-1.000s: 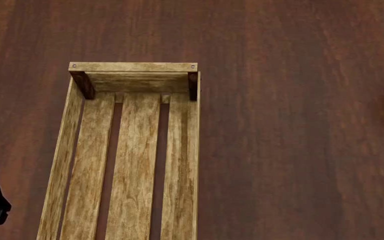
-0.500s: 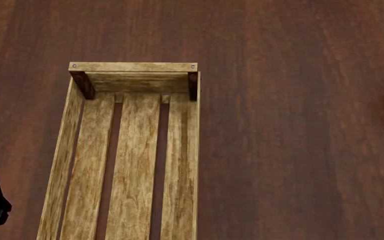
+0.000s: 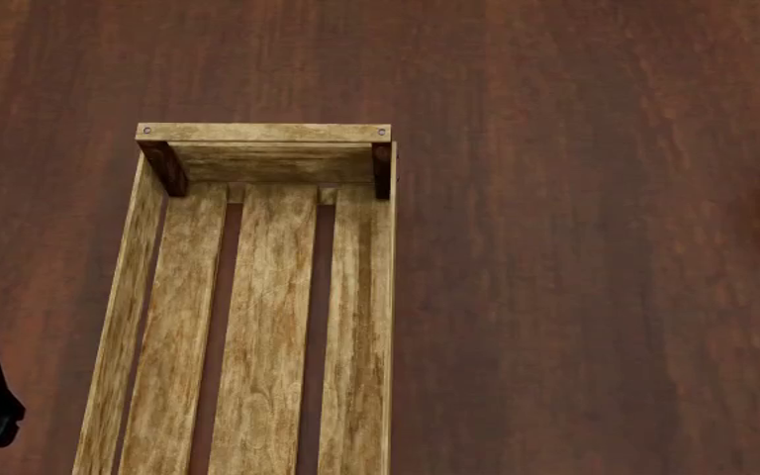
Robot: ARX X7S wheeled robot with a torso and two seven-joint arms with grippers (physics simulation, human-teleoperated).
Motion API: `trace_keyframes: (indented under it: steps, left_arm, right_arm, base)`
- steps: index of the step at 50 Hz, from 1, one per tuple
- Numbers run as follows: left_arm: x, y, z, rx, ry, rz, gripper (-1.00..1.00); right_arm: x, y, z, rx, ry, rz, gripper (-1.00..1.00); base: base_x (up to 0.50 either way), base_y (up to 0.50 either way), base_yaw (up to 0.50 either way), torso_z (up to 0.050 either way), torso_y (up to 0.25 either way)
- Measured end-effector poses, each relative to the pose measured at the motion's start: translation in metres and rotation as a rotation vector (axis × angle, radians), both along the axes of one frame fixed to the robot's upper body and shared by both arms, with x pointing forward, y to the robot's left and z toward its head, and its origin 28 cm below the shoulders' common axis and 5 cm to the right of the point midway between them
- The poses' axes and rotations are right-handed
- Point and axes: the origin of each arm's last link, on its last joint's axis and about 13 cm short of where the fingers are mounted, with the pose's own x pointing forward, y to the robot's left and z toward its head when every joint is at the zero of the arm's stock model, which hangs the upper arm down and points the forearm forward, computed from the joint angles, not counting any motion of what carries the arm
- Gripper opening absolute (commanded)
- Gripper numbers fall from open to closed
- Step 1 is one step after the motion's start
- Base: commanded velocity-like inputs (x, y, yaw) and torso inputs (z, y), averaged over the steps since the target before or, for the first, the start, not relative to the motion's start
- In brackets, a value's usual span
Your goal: Stack the left bowl on the right bowl and place them in the tray.
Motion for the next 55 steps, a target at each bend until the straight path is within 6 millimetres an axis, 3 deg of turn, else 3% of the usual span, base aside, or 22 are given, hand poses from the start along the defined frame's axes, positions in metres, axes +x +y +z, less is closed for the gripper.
trace_keyframes:
  steps: [55]
  left_arm:
    - [0.001,0.000,-0.003,0.006,0.008,0.002,1.00]
  right_arm:
    - [0.007,-0.002,-0.020,0.015,0.064,-0.013,1.00]
  base:
    - [0.00,0.00,0.00,0.000,0.000]
